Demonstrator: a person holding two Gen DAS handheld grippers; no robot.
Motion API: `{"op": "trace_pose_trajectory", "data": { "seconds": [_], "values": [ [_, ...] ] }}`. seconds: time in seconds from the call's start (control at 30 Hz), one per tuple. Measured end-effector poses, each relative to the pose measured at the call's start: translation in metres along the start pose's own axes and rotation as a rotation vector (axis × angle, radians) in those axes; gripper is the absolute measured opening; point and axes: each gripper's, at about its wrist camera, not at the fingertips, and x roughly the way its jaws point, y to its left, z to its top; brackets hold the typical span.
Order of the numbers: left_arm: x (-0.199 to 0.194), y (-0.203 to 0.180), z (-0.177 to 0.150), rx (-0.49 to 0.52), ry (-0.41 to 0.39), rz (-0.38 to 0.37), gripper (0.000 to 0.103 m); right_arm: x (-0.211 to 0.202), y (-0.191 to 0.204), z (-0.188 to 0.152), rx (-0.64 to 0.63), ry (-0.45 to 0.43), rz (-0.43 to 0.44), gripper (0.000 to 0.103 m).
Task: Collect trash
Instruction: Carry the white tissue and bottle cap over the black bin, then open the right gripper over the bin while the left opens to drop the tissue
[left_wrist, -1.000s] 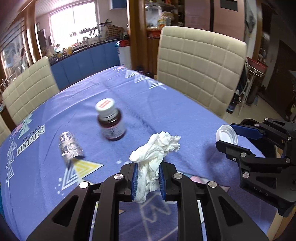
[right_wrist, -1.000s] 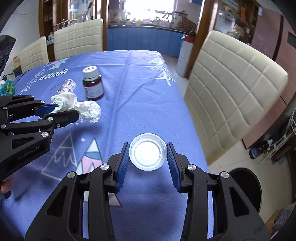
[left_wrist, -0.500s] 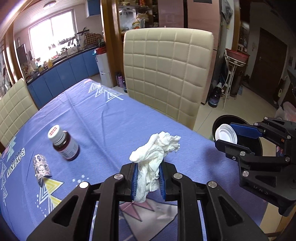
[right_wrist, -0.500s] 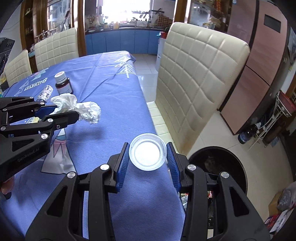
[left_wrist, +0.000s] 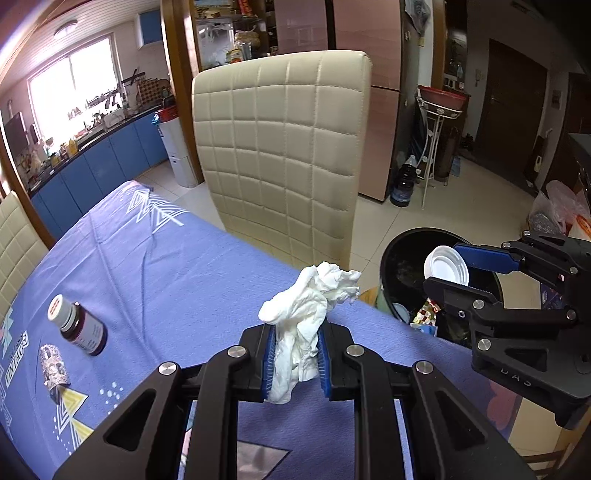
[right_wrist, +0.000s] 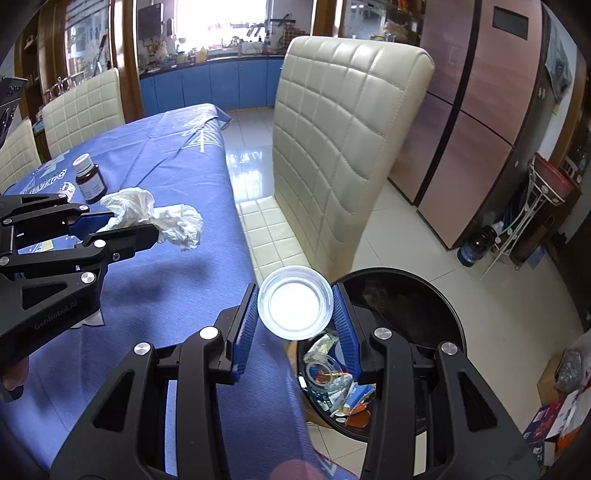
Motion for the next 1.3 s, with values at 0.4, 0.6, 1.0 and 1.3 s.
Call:
{"op": "trace_pose_trajectory", "data": {
  "seconds": [0.4, 0.6, 1.0, 1.3],
  "values": [
    [0.017, -0.040, 0.019, 0.056, -0.005, -0.052, 0.018, -0.002, -0.043, -0.011, 0.062, 0.006, -0.058, 0.043],
    [0.024, -0.058, 0.029, 0.087, -0.010, -0.074, 0.018, -0.003, -0.064, -0.015, 0.088, 0.008, -0.085, 0.043],
    [0.039, -0.090, 0.045, 0.139, -0.012, -0.120, 0.018, -0.004, -0.099, -0.025, 0.163, 0.011, -0.123, 0.048],
    [0.042, -0.107, 0.047, 0.182, -0.007, -0.148, 0.019, -0.003, -0.111, -0.032, 0.191, 0.020, -0.149, 0.048]
  ]
}}
